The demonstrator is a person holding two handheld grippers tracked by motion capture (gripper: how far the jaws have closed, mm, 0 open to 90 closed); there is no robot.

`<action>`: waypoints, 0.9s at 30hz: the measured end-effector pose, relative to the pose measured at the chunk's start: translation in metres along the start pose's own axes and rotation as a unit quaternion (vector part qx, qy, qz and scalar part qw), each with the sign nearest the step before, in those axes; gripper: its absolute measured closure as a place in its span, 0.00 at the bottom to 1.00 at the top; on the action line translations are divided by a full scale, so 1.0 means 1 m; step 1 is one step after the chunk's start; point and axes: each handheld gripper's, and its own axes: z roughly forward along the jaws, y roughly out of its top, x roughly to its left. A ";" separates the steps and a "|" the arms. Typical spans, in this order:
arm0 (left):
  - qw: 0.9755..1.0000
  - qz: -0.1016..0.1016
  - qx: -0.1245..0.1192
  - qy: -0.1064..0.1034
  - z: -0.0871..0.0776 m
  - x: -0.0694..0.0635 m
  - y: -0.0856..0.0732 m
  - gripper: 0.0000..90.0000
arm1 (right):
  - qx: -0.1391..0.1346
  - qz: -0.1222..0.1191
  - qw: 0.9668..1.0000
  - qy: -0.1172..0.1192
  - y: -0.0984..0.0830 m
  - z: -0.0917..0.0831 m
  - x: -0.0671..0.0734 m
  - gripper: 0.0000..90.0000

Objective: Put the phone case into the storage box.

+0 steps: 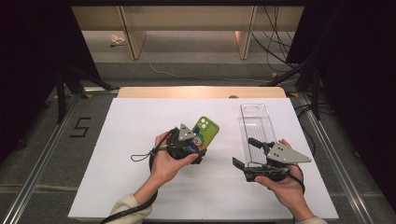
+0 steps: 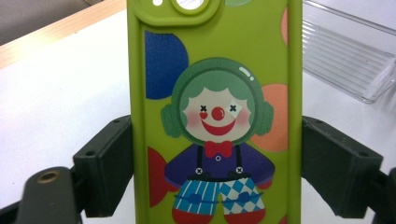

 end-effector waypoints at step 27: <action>0.999 0.018 -0.032 -0.006 -0.011 -0.020 -0.012 0.18 | 0.001 0.005 1.000 -0.007 0.018 0.023 0.003 0.13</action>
